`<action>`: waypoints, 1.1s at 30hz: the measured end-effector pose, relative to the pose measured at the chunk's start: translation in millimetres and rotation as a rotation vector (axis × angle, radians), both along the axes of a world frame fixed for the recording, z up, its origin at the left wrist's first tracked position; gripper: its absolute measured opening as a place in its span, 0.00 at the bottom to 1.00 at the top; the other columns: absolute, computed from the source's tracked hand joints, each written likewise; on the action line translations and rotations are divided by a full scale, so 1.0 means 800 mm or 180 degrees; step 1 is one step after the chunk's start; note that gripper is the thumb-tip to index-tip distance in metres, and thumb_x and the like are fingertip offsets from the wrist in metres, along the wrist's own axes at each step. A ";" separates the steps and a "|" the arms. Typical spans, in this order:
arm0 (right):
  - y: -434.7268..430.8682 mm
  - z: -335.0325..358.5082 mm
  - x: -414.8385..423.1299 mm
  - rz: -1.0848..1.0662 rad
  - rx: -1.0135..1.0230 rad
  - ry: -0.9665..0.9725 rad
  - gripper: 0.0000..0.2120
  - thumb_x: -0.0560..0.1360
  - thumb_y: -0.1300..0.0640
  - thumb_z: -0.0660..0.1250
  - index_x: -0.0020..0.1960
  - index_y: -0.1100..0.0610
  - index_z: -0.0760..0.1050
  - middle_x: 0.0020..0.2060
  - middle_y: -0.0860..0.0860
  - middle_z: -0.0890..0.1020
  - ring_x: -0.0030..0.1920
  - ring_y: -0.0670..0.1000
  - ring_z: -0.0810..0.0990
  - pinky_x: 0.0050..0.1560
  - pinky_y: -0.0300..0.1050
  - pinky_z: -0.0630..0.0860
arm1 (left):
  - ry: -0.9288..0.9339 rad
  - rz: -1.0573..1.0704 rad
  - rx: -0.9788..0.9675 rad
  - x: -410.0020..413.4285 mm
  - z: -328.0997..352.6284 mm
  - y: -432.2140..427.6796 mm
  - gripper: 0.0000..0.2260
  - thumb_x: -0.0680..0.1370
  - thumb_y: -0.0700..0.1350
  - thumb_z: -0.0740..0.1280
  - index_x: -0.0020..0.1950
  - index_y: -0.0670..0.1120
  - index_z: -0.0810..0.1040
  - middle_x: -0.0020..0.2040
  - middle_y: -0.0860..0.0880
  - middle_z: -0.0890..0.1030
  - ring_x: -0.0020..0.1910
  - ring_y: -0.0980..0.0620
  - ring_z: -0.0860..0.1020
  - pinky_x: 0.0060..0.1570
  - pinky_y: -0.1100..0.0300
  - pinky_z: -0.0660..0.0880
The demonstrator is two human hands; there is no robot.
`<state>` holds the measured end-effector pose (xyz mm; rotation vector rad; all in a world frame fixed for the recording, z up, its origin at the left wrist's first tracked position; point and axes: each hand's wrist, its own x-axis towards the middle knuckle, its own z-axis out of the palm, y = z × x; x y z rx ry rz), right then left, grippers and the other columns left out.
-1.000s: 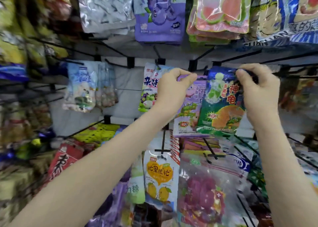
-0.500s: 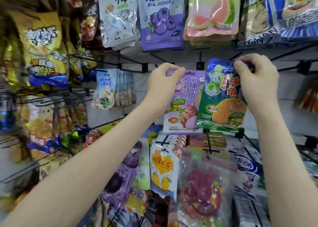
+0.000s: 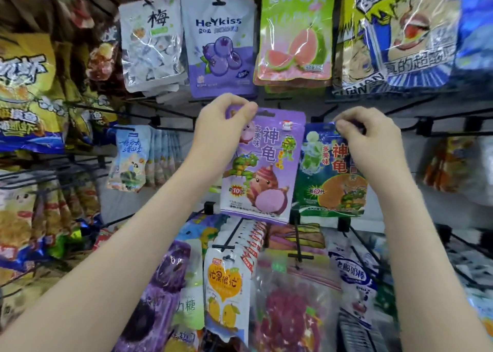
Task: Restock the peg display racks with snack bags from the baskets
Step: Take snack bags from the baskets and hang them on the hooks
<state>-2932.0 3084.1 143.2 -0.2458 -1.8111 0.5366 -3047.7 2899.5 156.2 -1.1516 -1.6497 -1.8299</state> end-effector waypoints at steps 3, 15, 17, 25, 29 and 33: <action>0.005 -0.001 0.004 -0.0034 0.0134 -0.0078 0.06 0.78 0.61 0.64 0.50 0.55 0.79 0.44 0.51 0.76 0.46 0.48 0.72 0.45 0.38 0.63 | 0.0109 -0.0160 -0.0303 0.013 -0.006 0.025 0.06 0.74 0.50 0.69 0.37 0.55 0.76 0.33 0.44 0.77 0.33 0.49 0.73 0.41 0.51 0.73; 0.052 -0.024 -0.035 0.0393 -0.0921 0.0038 0.07 0.73 0.65 0.66 0.49 0.56 0.78 0.45 0.53 0.82 0.44 0.50 0.77 0.47 0.46 0.74 | 0.0292 -0.0069 -0.0206 0.033 -0.037 0.094 0.05 0.79 0.44 0.67 0.43 0.46 0.76 0.27 0.55 0.71 0.26 0.63 0.70 0.28 0.69 0.64; 0.053 -0.030 -0.025 0.0442 -0.1005 0.0410 0.03 0.76 0.60 0.66 0.48 0.53 0.77 0.45 0.49 0.82 0.43 0.46 0.78 0.48 0.42 0.75 | 0.0269 -0.0024 -0.0165 0.033 -0.048 0.102 0.06 0.79 0.44 0.67 0.43 0.45 0.76 0.27 0.55 0.70 0.25 0.62 0.68 0.27 0.69 0.62; 0.017 -0.039 0.007 0.1103 -0.0482 0.0220 0.06 0.77 0.60 0.67 0.45 0.49 0.74 0.40 0.47 0.80 0.40 0.42 0.79 0.40 0.36 0.74 | -0.0051 -0.0446 0.0372 0.040 -0.059 0.129 0.06 0.79 0.44 0.67 0.42 0.50 0.75 0.34 0.55 0.75 0.33 0.61 0.71 0.36 0.69 0.68; 0.017 -0.032 0.003 0.0898 -0.0399 0.0503 0.09 0.77 0.61 0.67 0.43 0.49 0.73 0.36 0.43 0.78 0.38 0.41 0.76 0.40 0.36 0.73 | -0.0069 -0.0577 0.0562 0.039 -0.058 0.139 0.07 0.79 0.45 0.67 0.41 0.54 0.74 0.36 0.53 0.77 0.39 0.50 0.76 0.42 0.55 0.73; 0.015 -0.028 -0.009 0.0745 -0.0361 0.0573 0.09 0.76 0.60 0.67 0.42 0.47 0.71 0.36 0.41 0.77 0.39 0.40 0.75 0.43 0.37 0.72 | -0.0122 -0.0650 0.0603 0.032 -0.055 0.147 0.06 0.78 0.45 0.67 0.43 0.53 0.74 0.36 0.56 0.76 0.38 0.56 0.75 0.42 0.58 0.73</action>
